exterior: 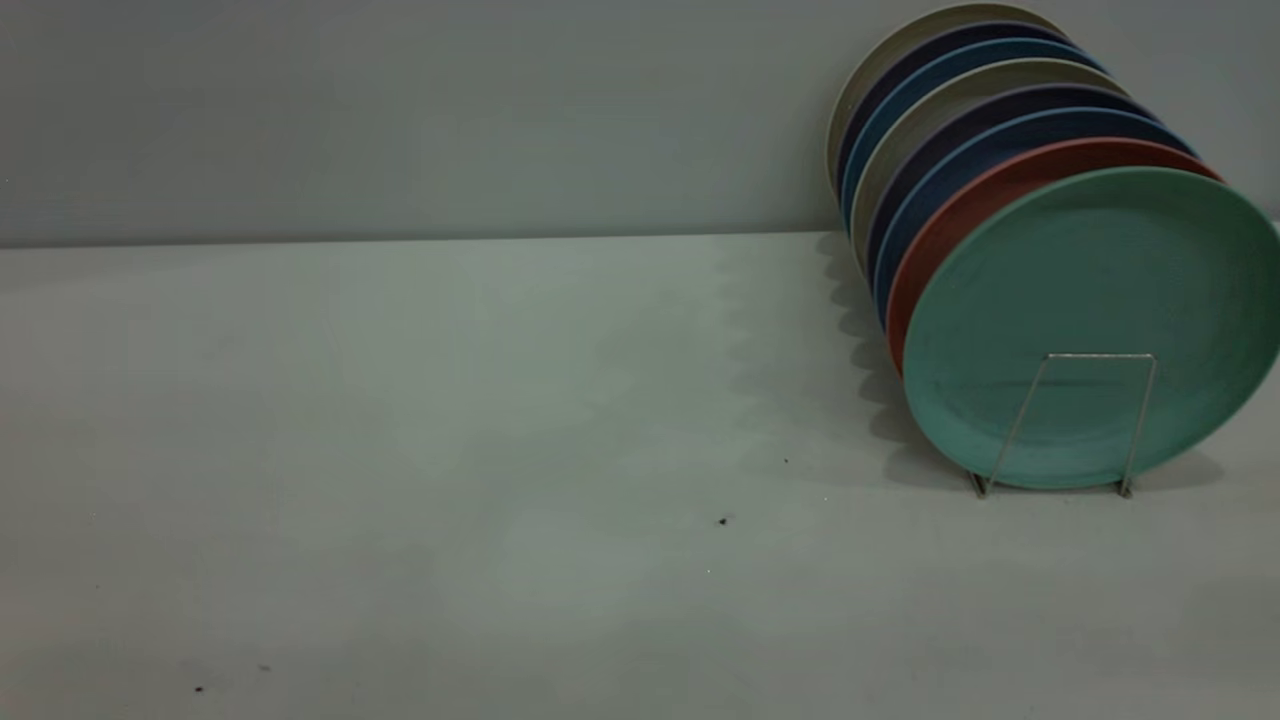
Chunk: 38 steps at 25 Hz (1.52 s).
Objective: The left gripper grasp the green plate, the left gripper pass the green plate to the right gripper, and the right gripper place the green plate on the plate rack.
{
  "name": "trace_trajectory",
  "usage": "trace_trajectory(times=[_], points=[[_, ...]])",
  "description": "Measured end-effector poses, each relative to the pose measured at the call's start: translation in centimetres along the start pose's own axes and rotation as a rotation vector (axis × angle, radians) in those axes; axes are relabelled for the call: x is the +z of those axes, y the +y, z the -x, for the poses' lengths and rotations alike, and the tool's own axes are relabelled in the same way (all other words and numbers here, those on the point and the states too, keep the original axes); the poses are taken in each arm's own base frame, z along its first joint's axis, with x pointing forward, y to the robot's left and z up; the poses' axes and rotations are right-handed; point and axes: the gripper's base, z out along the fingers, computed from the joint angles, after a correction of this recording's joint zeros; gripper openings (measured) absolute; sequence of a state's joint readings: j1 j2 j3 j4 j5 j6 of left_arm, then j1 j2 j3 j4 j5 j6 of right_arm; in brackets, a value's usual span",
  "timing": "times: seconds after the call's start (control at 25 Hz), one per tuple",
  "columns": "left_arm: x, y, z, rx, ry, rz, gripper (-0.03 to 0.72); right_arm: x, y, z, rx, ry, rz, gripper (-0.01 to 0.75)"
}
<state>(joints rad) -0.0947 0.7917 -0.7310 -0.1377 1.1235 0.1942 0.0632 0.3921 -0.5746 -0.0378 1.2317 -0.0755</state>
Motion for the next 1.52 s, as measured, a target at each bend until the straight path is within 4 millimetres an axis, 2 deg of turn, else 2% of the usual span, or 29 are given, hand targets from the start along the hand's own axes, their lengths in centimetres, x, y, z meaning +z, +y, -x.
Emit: trace_trajectory(times=[0.08, 0.28, 0.56, 1.24, 1.52], points=[[1.1, -0.1, -1.3, -0.02, 0.026, -0.004, 0.58, 1.2, 0.1, -0.9, 0.001, 0.023, 0.001, 0.458], [2.3, -0.3, -3.9, -0.056, 0.03, 0.0, 0.58, 1.6, 0.2, -1.1, 0.007, -0.068, 0.006, 0.459], [2.5, 0.1, -6.4, -0.03, -0.024, 0.089, 0.58, 0.9, 0.5, -1.9, -0.043, -0.149, 0.052, 0.431], [0.8, -0.3, -8.8, -0.03, -0.231, 0.142, 0.58, 0.3, 0.5, -2.5, -0.044, -0.207, 0.056, 0.293], [0.2, -0.5, -9.9, -0.024, -0.32, 0.153, 0.58, -1.2, 0.4, -4.4, -0.029, -0.376, 0.047, 0.234]])
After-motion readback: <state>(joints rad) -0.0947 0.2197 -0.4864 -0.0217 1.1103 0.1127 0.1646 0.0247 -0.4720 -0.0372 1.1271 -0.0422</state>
